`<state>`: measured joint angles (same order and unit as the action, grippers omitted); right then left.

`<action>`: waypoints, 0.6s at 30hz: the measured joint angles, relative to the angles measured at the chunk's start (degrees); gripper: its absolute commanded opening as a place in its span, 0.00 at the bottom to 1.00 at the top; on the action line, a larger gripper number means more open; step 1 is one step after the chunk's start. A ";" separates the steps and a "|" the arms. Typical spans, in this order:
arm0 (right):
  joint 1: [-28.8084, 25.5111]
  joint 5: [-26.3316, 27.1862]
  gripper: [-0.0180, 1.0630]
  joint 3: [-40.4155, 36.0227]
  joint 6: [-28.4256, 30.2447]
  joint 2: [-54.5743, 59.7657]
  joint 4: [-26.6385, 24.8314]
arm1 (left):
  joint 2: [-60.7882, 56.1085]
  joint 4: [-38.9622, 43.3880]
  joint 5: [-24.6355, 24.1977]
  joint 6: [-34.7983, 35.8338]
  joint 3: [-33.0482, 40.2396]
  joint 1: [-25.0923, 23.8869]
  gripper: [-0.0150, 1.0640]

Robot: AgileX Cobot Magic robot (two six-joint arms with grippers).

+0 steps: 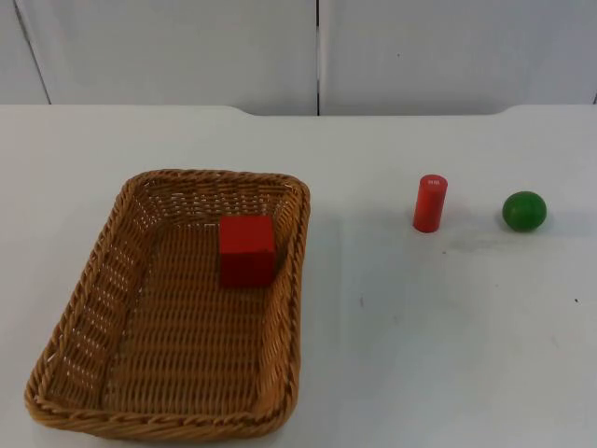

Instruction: Pick up the basket with the left hand and place the object to the left of the red cylinder into the basket with the right hand.

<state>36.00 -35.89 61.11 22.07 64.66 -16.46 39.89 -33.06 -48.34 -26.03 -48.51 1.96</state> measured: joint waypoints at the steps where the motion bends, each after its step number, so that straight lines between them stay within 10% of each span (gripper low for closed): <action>1: 0.00 0.00 0.71 0.00 0.00 0.00 0.00 | 0.00 0.00 0.00 0.00 0.00 0.00 0.99; 18: 0.00 5.29 0.71 -12.37 -2.82 -9.61 0.00 | -14.28 -0.03 -4.29 0.00 3.64 2.37 0.99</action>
<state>36.00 -30.60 48.73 19.26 55.05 -16.46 25.60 -33.09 -52.64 -26.03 -44.88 4.33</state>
